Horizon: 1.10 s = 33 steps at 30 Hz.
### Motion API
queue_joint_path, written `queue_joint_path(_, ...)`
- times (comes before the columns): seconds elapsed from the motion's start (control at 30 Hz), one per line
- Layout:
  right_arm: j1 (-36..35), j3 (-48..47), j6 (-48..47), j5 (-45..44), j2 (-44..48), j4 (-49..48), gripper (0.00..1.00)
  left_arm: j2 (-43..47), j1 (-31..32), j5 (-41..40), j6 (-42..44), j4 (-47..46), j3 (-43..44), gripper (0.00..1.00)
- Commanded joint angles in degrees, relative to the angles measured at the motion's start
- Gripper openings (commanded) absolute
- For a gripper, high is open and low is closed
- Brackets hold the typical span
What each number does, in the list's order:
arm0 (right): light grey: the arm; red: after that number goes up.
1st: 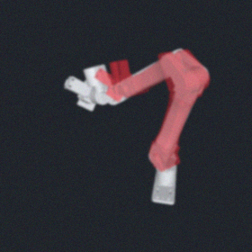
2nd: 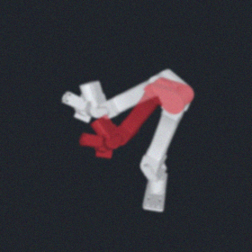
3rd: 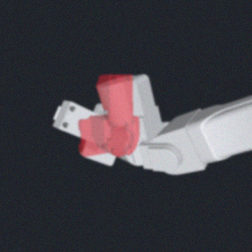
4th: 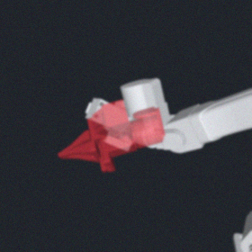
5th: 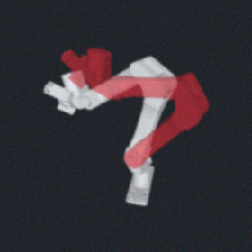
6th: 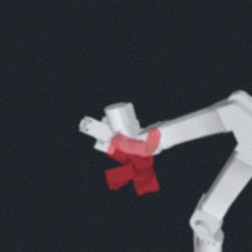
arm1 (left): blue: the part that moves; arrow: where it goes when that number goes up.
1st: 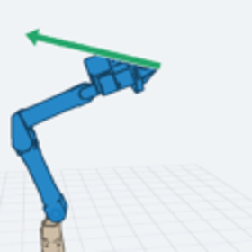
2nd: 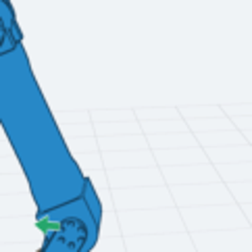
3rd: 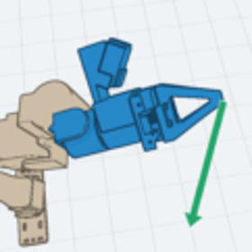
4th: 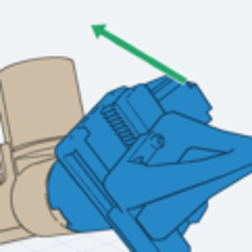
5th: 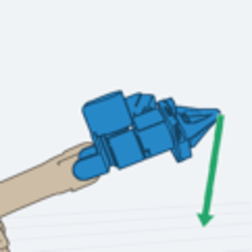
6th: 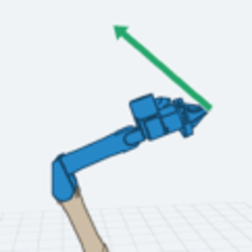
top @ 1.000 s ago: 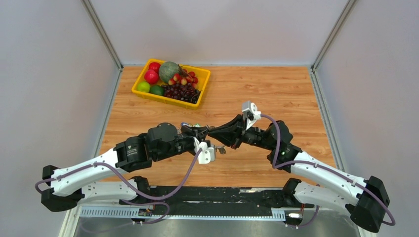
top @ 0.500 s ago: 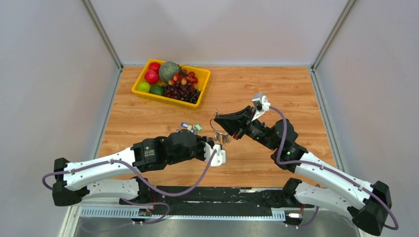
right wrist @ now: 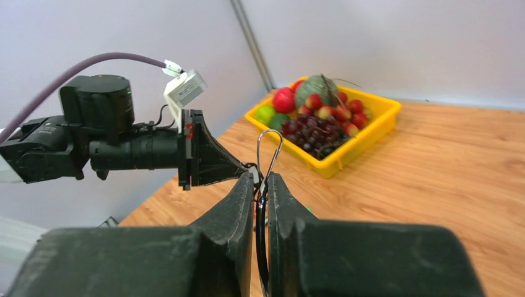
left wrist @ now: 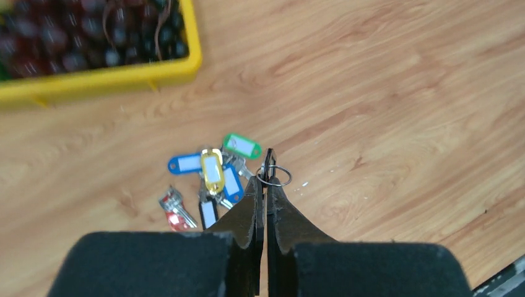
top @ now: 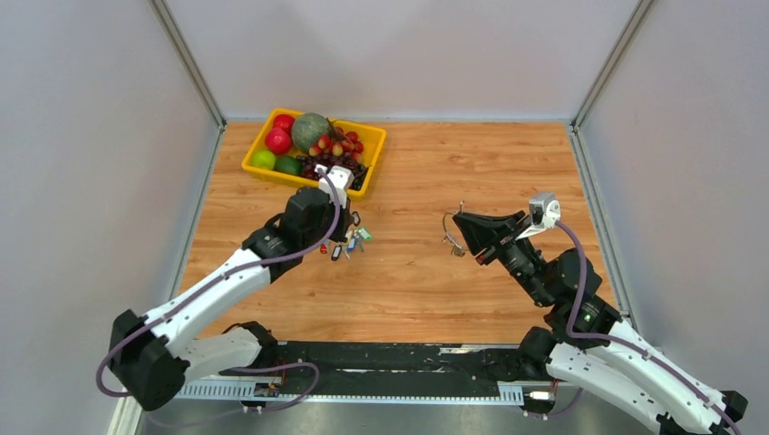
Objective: Remove the keys from the keyring
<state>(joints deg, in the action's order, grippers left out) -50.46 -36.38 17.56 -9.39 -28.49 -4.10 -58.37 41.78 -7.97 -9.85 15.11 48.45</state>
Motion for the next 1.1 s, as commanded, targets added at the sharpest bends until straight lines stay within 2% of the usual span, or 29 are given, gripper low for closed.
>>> queue_joint_path(0.0, 0.2, 0.1, -0.6, -6.7, 2.1, 10.7, 0.00, -7.7, -7.7, 9.8, -17.3, -2.7, -2.0, 0.00)
queue_joint_path(0.2, 0.1, 2.6, 2.0, -7.0, 4.9, 13.2, 0.00, -14.1, -11.9, 9.7, -19.6, -11.2, -7.9, 0.00)
queue_joint_path(0.37, 0.2, 3.7, 2.6, -6.1, 1.9, 13.3, 0.00, -19.1, -14.8, 11.9, -20.9, -14.7, -9.1, 0.02)
queue_joint_path(0.47, 0.1, 3.9, 2.4, -5.2, -3.7, 12.9, 0.00, -18.9, -15.2, 11.7, -20.5, -14.8, -9.1, 0.26)
queue_joint_path(0.5, 0.2, 3.7, 2.1, -4.2, -6.7, 12.4, 0.00, -17.9, -15.3, 11.6, -20.4, -14.7, -9.2, 0.38)
queue_joint_path(0.57, 0.3, 2.9, 1.3, -2.3, -12.8, 10.7, 0.00, -15.3, -15.3, 10.9, -20.3, -14.2, -9.7, 0.51)
queue_joint_path(0.67, 1.8, 0.7, 1.0, 1.4, -22.1, 6.7, 0.00, -10.8, -15.2, 9.5, -19.6, -12.3, -10.5, 0.65)
queue_joint_path(0.7, 2.9, 0.0, 1.1, 3.8, -24.8, 5.0, 0.00, -8.2, -15.3, 9.5, -19.3, -11.8, -10.6, 0.74)
queue_joint_path(0.73, 4.4, -0.5, 1.2, 6.4, -27.1, 2.2, 0.00, -6.7, -15.3, 9.6, -19.0, -11.6, -11.0, 0.79)
queue_joint_path(0.77, 6.1, -1.1, 1.7, 9.5, -29.4, 0.2, 0.00, -4.1, -15.3, 9.8, -18.3, -11.4, -11.3, 0.90)
queue_joint_path(0.8, 7.9, -1.6, 2.3, 12.8, -31.5, -1.9, 0.00, -2.7, -15.3, 10.4, -18.1, -11.2, -11.8, 0.95)
queue_joint_path(0.83, 9.9, -2.2, 3.3, 15.3, -33.5, -3.9, 0.00, -0.3, -15.3, 10.6, -17.7, -10.6, -12.0, 0.99)
queue_joint_path(1.07, 21.5, -9.0, 10.0, 28.9, -51.0, -13.3, 0.00, 9.2, -15.2, 10.0, -16.7, -5.0, -12.7, 1.00)
